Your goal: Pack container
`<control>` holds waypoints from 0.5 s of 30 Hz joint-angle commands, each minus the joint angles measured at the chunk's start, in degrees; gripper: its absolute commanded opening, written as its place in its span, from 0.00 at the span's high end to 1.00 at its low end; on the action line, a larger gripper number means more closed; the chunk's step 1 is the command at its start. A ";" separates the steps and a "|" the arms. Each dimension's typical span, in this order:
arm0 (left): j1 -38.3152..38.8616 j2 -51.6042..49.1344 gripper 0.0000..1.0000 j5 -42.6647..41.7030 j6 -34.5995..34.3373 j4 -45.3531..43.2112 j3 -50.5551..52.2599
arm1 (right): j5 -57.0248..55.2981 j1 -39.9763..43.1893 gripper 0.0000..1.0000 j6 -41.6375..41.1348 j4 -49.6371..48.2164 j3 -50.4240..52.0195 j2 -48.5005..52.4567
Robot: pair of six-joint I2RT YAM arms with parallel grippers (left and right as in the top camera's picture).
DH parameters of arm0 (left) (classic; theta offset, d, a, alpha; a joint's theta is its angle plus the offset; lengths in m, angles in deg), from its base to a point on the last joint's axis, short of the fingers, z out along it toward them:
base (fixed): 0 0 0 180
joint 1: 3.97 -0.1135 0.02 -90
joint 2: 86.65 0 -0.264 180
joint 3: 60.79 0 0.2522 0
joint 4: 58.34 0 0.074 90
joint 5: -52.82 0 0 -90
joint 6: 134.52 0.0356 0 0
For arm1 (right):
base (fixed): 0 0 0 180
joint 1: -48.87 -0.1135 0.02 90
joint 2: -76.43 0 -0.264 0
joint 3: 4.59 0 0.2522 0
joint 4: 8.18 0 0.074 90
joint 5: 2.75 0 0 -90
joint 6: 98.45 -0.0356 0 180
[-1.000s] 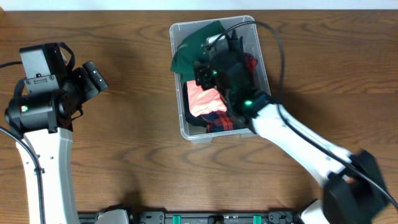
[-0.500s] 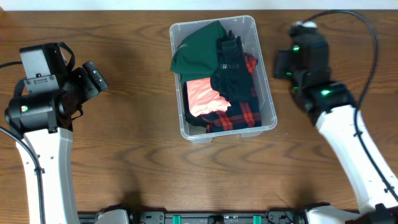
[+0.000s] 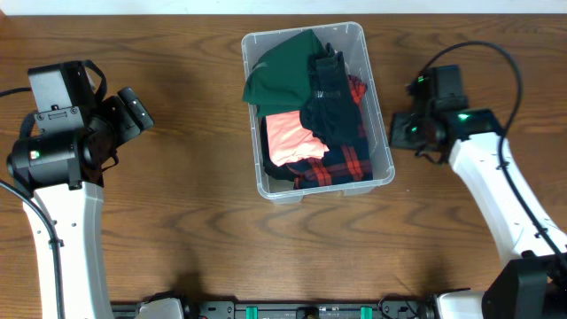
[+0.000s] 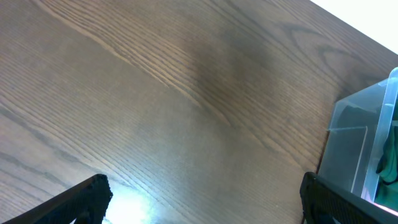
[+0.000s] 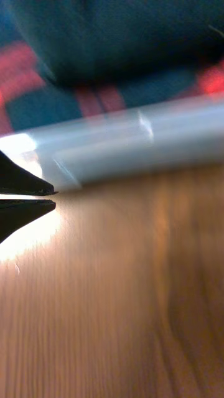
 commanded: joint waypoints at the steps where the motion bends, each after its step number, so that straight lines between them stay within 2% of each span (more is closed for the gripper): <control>1: -0.31 -0.22 0.02 0.31 -0.28 0.02 0.17 | 4.07 -2.73 0.97 -1.62 0.83 0.04 0.17; 9: -0.31 -0.22 0.02 0.31 -0.28 0.02 0.17 | 4.35 -3.61 0.98 -1.60 0.46 0.04 0.13; 15: -0.31 -0.22 0.02 0.31 -0.28 0.02 0.17 | 11.43 -3.58 0.98 1.25 -1.95 0.04 0.13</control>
